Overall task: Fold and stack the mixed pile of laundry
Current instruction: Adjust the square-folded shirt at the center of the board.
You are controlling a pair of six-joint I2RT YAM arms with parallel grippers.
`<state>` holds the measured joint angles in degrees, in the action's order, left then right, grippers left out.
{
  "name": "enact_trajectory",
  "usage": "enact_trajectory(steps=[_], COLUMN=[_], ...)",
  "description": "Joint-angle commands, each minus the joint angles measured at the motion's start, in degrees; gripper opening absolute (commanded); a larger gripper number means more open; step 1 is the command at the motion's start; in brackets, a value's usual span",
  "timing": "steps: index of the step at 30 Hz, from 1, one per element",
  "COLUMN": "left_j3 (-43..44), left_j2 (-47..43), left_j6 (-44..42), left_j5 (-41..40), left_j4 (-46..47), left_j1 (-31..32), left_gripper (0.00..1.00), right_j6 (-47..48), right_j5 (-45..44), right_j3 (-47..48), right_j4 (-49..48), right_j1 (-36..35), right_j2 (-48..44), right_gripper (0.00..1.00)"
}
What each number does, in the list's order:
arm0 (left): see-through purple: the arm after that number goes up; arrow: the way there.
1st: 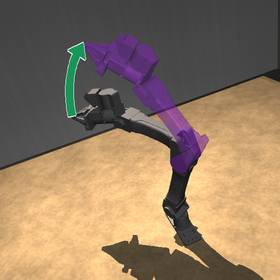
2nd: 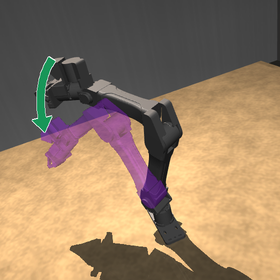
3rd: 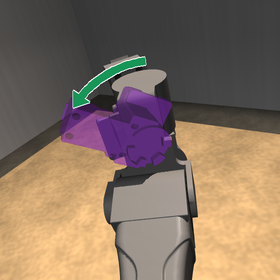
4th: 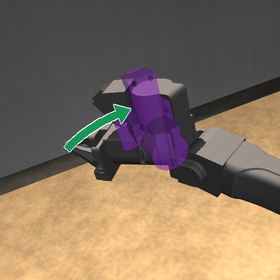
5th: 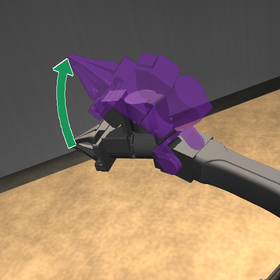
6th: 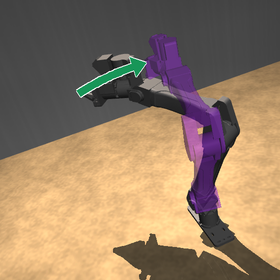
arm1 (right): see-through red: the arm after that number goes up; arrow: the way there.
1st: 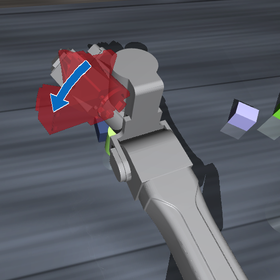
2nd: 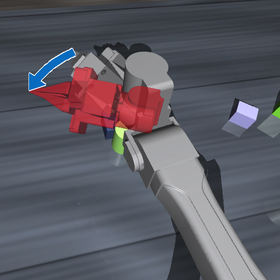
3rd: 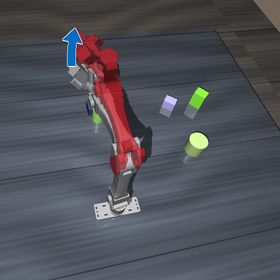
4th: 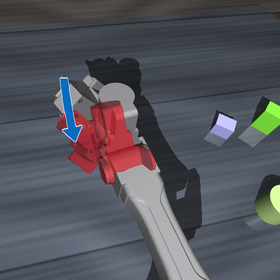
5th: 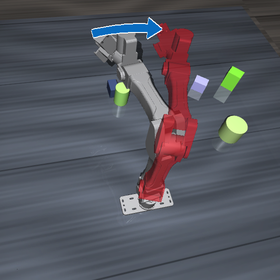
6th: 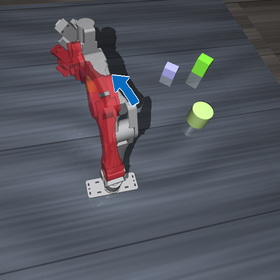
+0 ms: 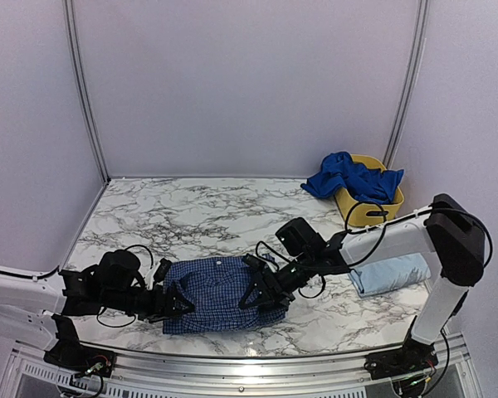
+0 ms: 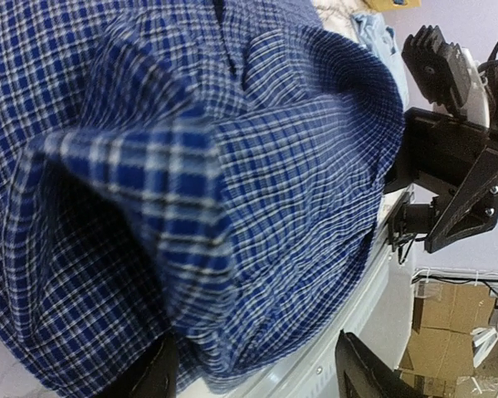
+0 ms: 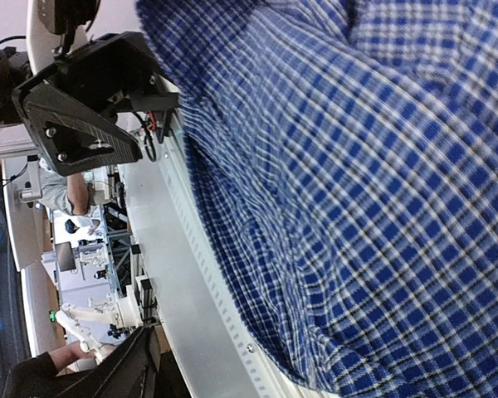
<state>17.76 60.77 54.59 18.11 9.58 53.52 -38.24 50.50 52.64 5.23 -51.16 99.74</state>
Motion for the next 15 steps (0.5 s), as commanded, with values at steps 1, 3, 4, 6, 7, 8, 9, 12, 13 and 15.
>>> enact_trajectory(steps=[1, 3, 4, 6, 7, 8, 9, 12, 13, 15], left_j3=[2.3, 2.8, 3.1, 3.2, 3.4, 3.9, 4.4, 7.2, 8.5, 10.2], left_j2=[-2.1, -2.1, -1.8, -0.7, 0.0, 0.8, 1.8, 6.0, 7.5, 9.8], left_j6=[0.9, 1.0, 1.1, 1.8, 2.0, 2.1, 2.1, 2.0, 1.6, 0.8], left_j5=[-0.2, 0.1, 0.5, 2.0, 2.7, 2.9, 3.2, 3.9, 3.9, 3.5], left_j4=[3.9, 4.8, 5.6, 8.2, 9.8, 10.7, 11.6, 13.9, 14.0, 13.9], left_j1=[-0.9, -2.8, -4.2, -7.7, -10.0, -12.1, -14.0, -19.6, -20.5, -22.2], left_gripper=[0.67, 0.68, 0.69, 0.69, 0.69, 0.69, 0.7, 0.71, 0.72, 0.73], right_j6=[-3.8, -6.9, -8.2, -9.3, -9.3, -9.4, -10.0, -11.5, -11.7, -11.8], right_j5=[3.0, 3.9, 4.3, 4.7, 4.6, 4.6, 4.5, 3.5, 3.0, 1.8], right_j3=[2.2, 0.9, 0.6, 1.1, 1.8, 2.6, 3.3, 5.3, 6.0, 7.1], right_j4=[-9.8, -15.2, -17.2, -19.4, -19.7, -20.0, -20.7, -23.1, -23.3, -23.1], right_j1=[1.7, 3.8, 4.9, 6.8, 7.6, 8.2, 8.9, 10.5, 10.9, 11.8], right_j2=[-2.0, -2.1, -2.0, -1.1, -0.5, 0.1, 0.9, 3.5, 4.3, 5.4], right_gripper=[0.72, 0.71, 0.71, 0.71, 0.71, 0.71, 0.71, 0.71, 0.72, 0.72])
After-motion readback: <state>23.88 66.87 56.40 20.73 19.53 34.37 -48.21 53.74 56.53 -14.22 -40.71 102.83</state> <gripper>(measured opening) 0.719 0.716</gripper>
